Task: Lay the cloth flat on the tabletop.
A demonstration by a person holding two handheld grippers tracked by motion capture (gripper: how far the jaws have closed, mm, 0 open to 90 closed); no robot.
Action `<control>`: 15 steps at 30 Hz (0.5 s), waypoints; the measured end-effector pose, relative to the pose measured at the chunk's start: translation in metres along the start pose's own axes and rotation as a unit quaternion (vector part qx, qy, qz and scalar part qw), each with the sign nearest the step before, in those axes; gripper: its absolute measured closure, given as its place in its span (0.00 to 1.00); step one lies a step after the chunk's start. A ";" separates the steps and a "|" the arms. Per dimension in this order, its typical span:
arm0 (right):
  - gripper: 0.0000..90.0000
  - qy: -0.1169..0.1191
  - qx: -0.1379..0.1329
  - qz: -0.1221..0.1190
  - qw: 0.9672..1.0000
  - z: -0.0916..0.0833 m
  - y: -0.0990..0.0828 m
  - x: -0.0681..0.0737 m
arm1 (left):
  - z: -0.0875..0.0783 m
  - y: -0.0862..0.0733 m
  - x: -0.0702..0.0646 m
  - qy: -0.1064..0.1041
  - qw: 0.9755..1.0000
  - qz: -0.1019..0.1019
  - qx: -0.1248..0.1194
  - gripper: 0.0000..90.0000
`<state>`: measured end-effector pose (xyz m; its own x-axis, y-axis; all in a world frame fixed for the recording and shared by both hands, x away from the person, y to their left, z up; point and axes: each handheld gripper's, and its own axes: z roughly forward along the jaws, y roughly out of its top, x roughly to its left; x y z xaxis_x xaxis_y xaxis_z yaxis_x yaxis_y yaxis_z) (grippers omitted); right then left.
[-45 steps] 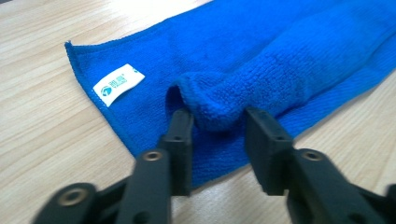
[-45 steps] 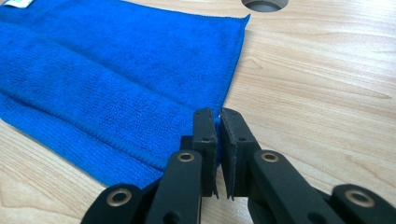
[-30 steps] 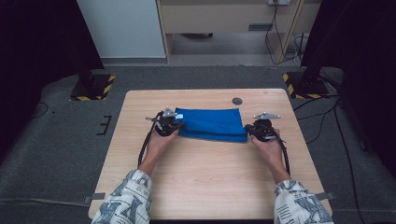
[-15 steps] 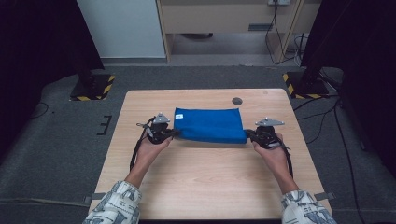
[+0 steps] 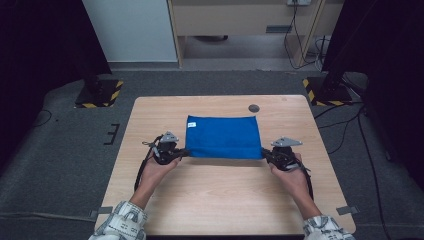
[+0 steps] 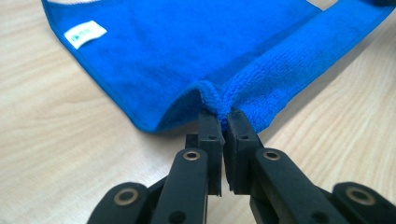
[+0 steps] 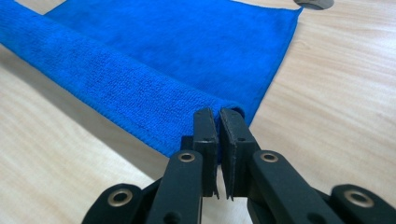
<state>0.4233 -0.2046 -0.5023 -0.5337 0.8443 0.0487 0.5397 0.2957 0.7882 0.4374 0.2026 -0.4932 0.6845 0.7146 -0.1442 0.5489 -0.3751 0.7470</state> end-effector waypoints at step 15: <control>0.95 0.007 0.000 0.001 1.000 -0.018 -0.018 0.017 | -0.014 -0.020 -0.011 -0.013 1.000 0.000 0.022 0.95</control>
<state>0.3930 -0.2036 -0.5043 -0.5417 0.8385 0.0588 0.5409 0.2941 0.7880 0.4123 0.2106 -0.4971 0.6963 0.6992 -0.1622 0.5694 -0.4006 0.7179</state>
